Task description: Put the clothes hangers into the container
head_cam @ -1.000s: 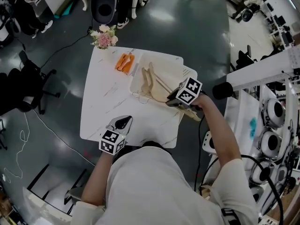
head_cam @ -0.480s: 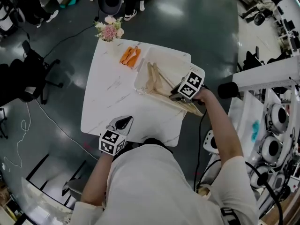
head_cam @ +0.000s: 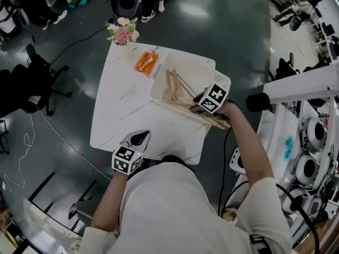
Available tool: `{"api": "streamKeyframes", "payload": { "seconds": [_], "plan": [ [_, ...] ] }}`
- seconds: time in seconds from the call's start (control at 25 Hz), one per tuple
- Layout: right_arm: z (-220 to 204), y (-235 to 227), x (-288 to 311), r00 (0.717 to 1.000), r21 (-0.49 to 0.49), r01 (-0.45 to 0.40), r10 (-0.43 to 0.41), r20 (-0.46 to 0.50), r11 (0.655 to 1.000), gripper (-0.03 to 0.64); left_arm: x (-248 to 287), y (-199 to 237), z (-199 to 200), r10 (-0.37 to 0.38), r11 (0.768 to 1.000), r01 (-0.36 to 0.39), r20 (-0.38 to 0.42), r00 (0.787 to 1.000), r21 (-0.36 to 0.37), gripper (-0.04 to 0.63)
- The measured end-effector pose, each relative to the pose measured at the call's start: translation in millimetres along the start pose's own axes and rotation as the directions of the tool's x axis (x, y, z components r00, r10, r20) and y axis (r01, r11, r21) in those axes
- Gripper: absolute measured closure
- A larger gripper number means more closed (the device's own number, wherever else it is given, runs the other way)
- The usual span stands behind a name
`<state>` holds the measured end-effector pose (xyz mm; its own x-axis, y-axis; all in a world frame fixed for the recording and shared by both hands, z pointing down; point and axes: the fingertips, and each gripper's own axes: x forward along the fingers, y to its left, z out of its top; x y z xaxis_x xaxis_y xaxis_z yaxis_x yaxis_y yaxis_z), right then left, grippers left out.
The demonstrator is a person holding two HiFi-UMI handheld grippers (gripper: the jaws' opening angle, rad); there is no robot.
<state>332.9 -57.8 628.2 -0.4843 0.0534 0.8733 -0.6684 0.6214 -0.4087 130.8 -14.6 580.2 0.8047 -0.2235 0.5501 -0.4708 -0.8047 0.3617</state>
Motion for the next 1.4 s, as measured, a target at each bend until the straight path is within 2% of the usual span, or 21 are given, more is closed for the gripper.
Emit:
{"api": "streamKeyframes", "payload": {
  "seconds": [0.2,0.4,0.52,0.8,0.88,1.08,1.2,1.4],
  "plan": [
    [7.7,-6.4,-14.2,0.992,0.009,0.064,-0.065,0.107,0.998,0.430,-1.4,-6.1,-4.9,0.007,1.000,-0.007,-0.001,1.000,-0.002,0.594],
    [24.8,-3.3,-44.2,0.946,0.037,0.148,-0.152,0.286,0.988,0.437,-1.3,-14.6,-8.8,0.018,1.000,-0.018,0.008,1.000,-0.007,0.594],
    [26.6,13.4,-54.1,0.922,0.053,0.157,-0.166,0.351,0.986,0.503,0.5,-21.6,-6.8,0.023,1.000,-0.022,0.019,1.000,-0.011,0.594],
    [11.6,55.1,-47.0,0.868,0.123,0.152,-0.192,0.457,0.981,0.589,7.0,-31.2,0.0,0.023,1.000,-0.023,0.037,0.999,0.001,0.594],
    [8.3,69.3,-46.5,0.843,0.157,0.125,-0.188,0.503,0.980,0.604,6.4,-35.3,3.5,0.012,1.000,-0.013,0.049,0.999,0.015,0.594],
    [3.8,115.7,-44.3,0.758,0.238,0.037,-0.182,0.627,0.971,0.614,-7.4,-47.3,9.4,-0.035,0.998,0.031,0.076,0.996,0.053,0.594],
    [-0.9,143.4,-39.7,0.722,0.272,0.045,-0.219,0.656,0.961,0.614,-20.5,-53.5,10.2,-0.072,0.995,0.066,0.086,0.994,0.071,0.594],
    [-2.6,182.3,-35.8,0.652,0.363,0.083,-0.327,0.684,0.928,0.614,-48.9,-58.4,6.2,-0.117,0.988,0.107,0.094,0.989,0.107,0.594]
  ]
}}
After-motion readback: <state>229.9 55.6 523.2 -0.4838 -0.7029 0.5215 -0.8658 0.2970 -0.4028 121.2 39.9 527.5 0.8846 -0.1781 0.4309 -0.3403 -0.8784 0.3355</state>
